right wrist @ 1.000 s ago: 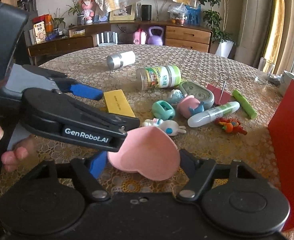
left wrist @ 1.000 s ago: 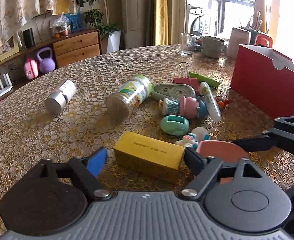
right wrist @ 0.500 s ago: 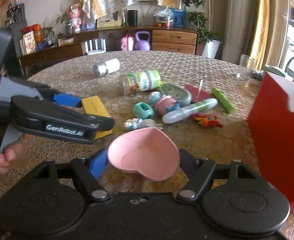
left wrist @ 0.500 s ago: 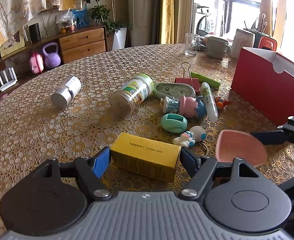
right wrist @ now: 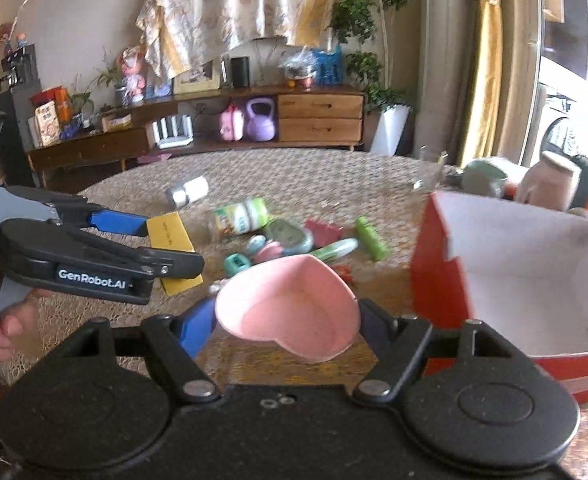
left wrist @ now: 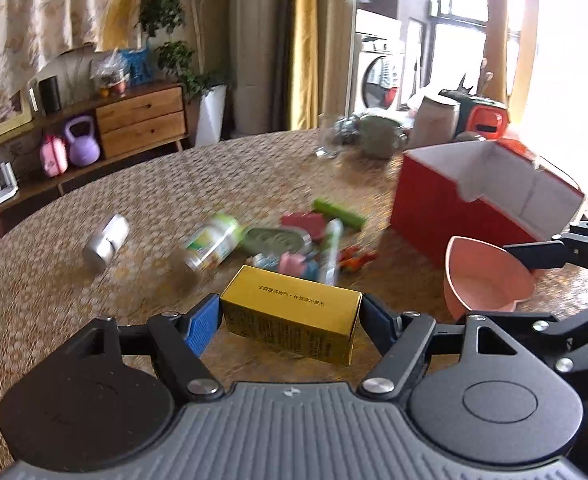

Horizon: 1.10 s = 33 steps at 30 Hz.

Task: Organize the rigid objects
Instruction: 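Carry the yellow box and pink heart dish over the red box with both grippers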

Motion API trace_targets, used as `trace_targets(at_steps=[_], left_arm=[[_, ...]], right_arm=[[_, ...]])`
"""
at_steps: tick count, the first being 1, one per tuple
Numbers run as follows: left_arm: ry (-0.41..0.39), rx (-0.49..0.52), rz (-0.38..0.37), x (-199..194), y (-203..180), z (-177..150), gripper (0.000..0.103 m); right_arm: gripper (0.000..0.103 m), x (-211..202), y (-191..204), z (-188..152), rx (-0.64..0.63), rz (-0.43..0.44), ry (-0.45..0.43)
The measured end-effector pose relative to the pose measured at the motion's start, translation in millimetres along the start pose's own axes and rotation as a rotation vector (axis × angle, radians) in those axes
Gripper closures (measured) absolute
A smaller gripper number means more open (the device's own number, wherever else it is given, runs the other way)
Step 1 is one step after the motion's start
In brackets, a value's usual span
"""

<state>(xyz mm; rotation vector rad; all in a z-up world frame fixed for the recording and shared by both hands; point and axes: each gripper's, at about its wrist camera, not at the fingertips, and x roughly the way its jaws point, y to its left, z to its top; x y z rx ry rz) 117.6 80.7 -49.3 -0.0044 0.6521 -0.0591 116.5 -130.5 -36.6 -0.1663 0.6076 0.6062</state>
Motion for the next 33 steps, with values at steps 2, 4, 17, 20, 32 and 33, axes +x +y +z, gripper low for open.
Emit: trace_targets(at_steps=[2, 4, 17, 20, 32, 33], left_arm=[[-0.007, 0.003, -0.016, -5, -10, 9, 0.027], [-0.017, 0.012, -0.035, -10, -21, 19, 0.027], [-0.02, 0.069, -0.13, 9, -98, 68, 0.027], [-0.006, 0.078, -0.153, 21, -116, 77, 0.027], [0.003, 0.14, -0.183, 77, -185, 118, 0.027], [0.009, 0.146, -0.18, 84, -191, 121, 0.027]], right_arm=[[0.028, -7, -9, 3, 0.008, -0.013, -0.012], [0.028, -13, -17, 6, 0.022, -0.021, -0.018], [0.028, -32, -89, 5, 0.062, -0.158, -0.042], [0.028, -32, -109, 1, 0.075, -0.206, -0.038], [0.028, -19, -190, -9, 0.106, -0.315, 0.014], [0.028, -17, -195, -10, 0.103, -0.318, 0.025]])
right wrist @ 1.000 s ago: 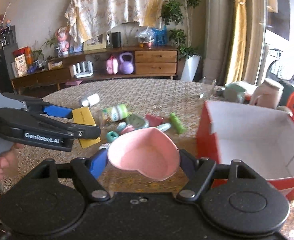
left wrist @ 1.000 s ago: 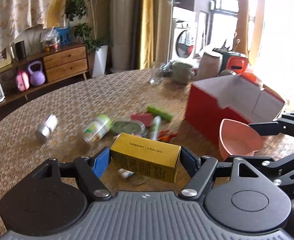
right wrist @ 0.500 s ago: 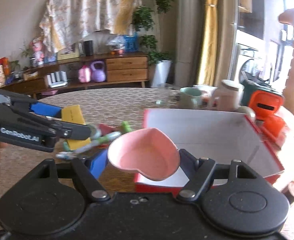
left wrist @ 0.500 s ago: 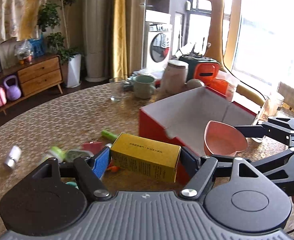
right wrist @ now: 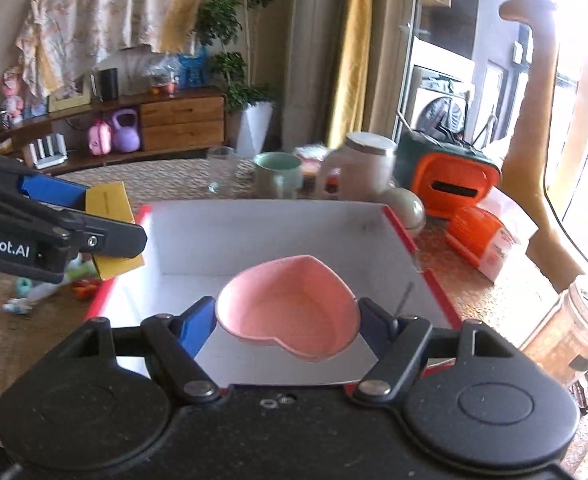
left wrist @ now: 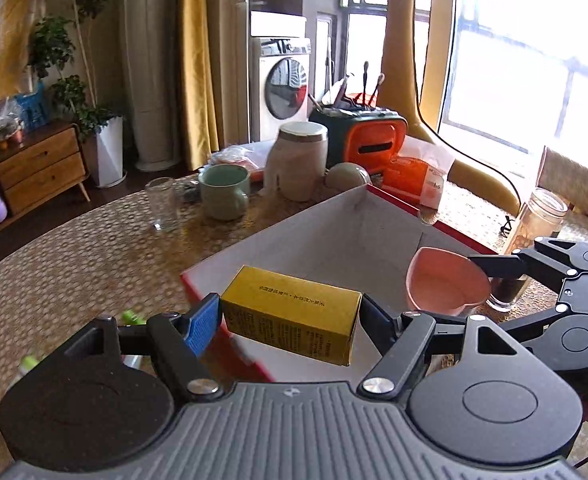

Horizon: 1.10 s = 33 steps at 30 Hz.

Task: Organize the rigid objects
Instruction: 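Carry the yellow box and pink heart dish over the red box with both grippers, then open both grippers to drop the yellow box and heart dish into the red box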

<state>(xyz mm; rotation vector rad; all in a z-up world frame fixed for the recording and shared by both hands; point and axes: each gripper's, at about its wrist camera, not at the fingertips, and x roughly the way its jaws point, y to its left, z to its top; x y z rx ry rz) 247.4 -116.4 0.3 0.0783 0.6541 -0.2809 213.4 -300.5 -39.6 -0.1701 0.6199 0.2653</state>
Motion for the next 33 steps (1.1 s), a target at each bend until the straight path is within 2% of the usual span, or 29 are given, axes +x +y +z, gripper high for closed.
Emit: trace_targets(at_steps=[9, 15, 20, 26, 33], left_arm=[[0.093, -0.001, -0.002, 65, -26, 22, 0.027], [0.19, -0.026, -0.008, 111, -29, 30, 0.027], [0.267, -0.053, 0.008, 141, -31, 31, 0.027], [0.348, -0.058, 0.007, 169, -34, 33, 0.027], [0.433, -0.076, 0.009, 195, -33, 25, 0.027]], right_arm=[[0.028, 37, -18, 6, -0.103, 0.042, 0.12], [0.028, 64, -19, 8, -0.151, 0.067, 0.212], [0.028, 83, -21, 6, -0.133, 0.093, 0.282], [0.028, 101, -27, 1, -0.099, 0.082, 0.368], [0.028, 106, -31, -3, -0.07, 0.099, 0.421]])
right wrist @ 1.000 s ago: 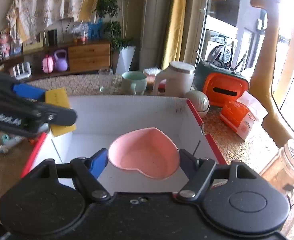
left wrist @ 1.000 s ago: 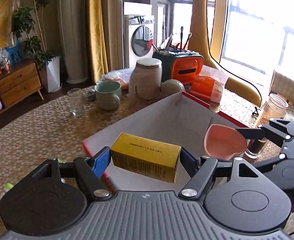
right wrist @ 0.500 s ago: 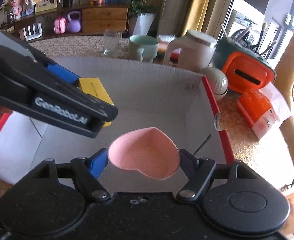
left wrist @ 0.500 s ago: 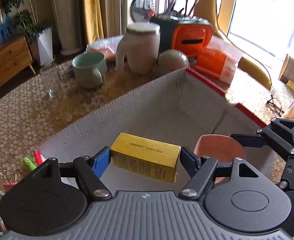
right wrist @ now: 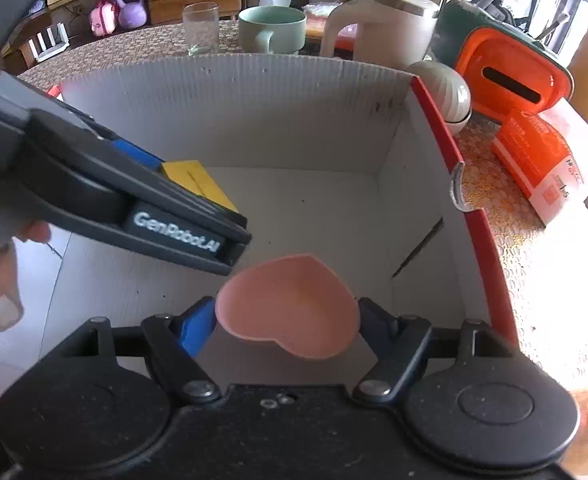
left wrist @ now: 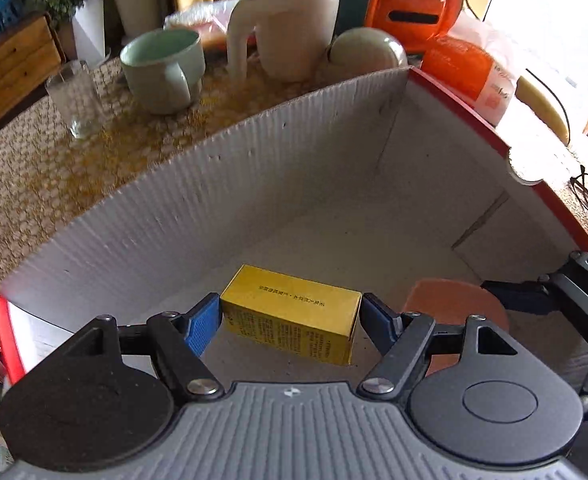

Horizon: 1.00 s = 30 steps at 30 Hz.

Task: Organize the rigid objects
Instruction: 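Open both grippers to drop the yellow box and heart dish into the red box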

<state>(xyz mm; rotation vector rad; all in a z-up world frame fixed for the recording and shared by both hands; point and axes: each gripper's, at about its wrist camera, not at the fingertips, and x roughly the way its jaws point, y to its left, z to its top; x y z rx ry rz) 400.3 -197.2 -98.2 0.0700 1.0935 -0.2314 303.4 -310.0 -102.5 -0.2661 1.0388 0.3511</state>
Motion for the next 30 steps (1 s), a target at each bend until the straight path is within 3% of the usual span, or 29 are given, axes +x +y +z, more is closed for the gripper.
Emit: trace_targets(at_steps=[12, 16, 30], left_arm=[[0.059, -0.021, -0.005, 13, 3, -1, 0.027], [0.076, -0.053, -0.022, 9, 6, -1, 0.027], [-0.067, -0.022, -0.004, -49, 6, -11, 0.027]], right_arm=[[0.027, 5, -1, -1, 0.012, -0.007, 0.023], [0.021, 6, 0, 2, 0.019, -0.004, 0.014], [0.013, -40, 17, -7, 0.027, -0.034, -0.096]])
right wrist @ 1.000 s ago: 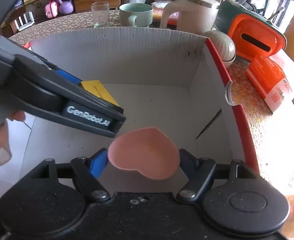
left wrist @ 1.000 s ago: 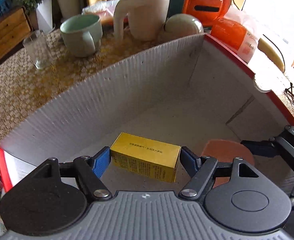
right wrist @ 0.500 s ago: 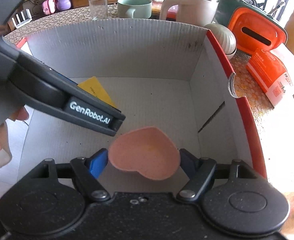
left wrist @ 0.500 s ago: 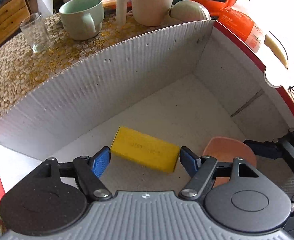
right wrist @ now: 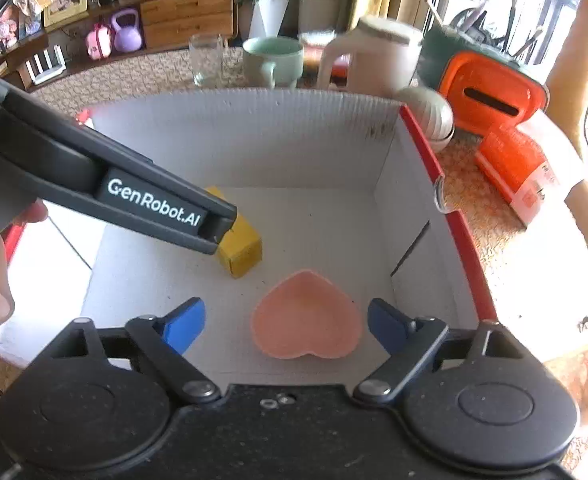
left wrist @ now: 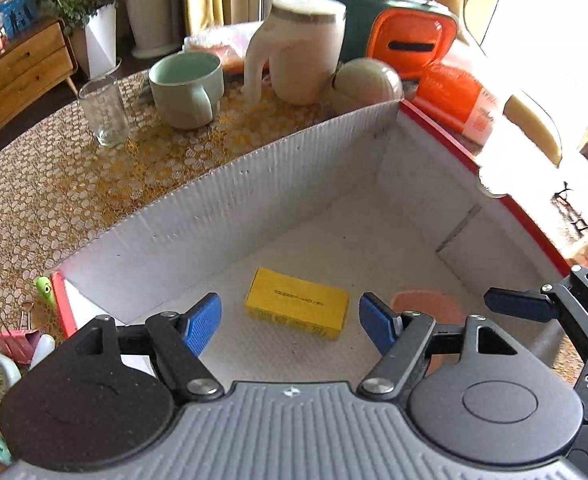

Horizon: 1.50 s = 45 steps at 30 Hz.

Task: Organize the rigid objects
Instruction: 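Open both grippers to drop the yellow box and heart dish into the red box, then lift both grippers out of the red box and move back over the table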

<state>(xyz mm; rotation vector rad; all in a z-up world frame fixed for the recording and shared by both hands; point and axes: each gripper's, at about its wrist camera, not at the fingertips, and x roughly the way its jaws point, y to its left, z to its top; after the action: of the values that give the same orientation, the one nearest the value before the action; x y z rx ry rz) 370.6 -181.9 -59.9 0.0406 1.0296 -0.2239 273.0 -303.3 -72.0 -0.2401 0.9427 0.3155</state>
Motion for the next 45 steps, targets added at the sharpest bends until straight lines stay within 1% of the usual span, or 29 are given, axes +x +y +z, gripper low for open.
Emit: trace_targets(at_steps=[6, 11, 13, 21, 27, 29, 36, 40, 45], left_arm=[[-0.055, 0.012, -0.013, -30, 2, -11, 0.027], [-0.105, 0.021, -0.026, -61, 5, -25, 0.027], [-0.122, 0.026, -0.019, -72, 7, -32, 0.027], [-0.183, 0.014, -0.013, -108, 27, -59, 0.027], [-0.235, -0.007, -0.029, -137, 45, -82, 0.027], [-0.255, -0.007, -0.029, -146, 50, -90, 0.02], [-0.321, -0.015, -0.027, -175, 69, -121, 0.02], [-0.321, -0.058, -0.051, -186, 83, -137, 0.02], [-0.359, -0.076, -0.017, -200, 97, -155, 0.02]], right_arm=[[0.013, -23, 4, -1, 0.033, -0.019, -0.057], [0.012, -46, 9, -5, 0.073, 0.002, -0.112], [0.012, -53, 12, -7, 0.084, 0.013, -0.131], [0.011, -80, 37, -13, 0.095, 0.032, -0.19], [0.009, -95, 56, -17, 0.094, 0.064, -0.233], [0.008, -100, 65, -19, 0.088, 0.074, -0.249], [0.005, -115, 96, -28, 0.072, 0.135, -0.297], [0.003, -123, 110, -32, 0.059, 0.16, -0.334], [0.002, -128, 126, -36, 0.042, 0.192, -0.361]])
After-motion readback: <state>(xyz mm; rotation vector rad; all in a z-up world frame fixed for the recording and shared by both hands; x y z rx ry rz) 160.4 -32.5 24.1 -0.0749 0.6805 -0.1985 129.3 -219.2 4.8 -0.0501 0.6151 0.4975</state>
